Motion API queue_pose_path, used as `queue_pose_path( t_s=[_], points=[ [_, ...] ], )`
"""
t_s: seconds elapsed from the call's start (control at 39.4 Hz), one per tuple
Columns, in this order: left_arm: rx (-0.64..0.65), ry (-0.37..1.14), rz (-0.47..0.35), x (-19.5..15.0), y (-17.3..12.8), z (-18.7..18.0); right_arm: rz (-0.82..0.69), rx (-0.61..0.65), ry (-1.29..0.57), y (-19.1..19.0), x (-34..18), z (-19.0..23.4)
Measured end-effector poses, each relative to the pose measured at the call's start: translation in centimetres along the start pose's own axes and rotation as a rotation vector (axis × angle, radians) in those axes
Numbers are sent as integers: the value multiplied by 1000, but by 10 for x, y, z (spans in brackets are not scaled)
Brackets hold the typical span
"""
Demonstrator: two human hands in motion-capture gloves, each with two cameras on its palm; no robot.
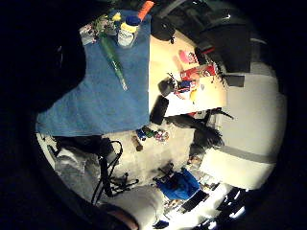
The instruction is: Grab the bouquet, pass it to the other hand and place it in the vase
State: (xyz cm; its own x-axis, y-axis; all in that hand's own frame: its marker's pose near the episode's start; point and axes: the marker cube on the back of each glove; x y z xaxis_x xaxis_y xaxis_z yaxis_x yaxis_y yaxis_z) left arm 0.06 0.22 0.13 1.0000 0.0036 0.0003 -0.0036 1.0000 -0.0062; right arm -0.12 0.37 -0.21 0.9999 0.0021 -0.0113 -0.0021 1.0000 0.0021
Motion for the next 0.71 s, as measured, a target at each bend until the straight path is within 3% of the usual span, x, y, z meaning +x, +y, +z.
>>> queue_pose_path(
  t_s=[0.2,0.46,0.71],
  points=[
    [-30,28,13,0,5,10,-14,2,-1,9,-2,-3],
    [-2,147,19,-2,-14,21,-22,15,-39,2,-8,-8],
    [31,203,50,17,-18,28,-38,30,-41,7,-20,-20]
  ],
)
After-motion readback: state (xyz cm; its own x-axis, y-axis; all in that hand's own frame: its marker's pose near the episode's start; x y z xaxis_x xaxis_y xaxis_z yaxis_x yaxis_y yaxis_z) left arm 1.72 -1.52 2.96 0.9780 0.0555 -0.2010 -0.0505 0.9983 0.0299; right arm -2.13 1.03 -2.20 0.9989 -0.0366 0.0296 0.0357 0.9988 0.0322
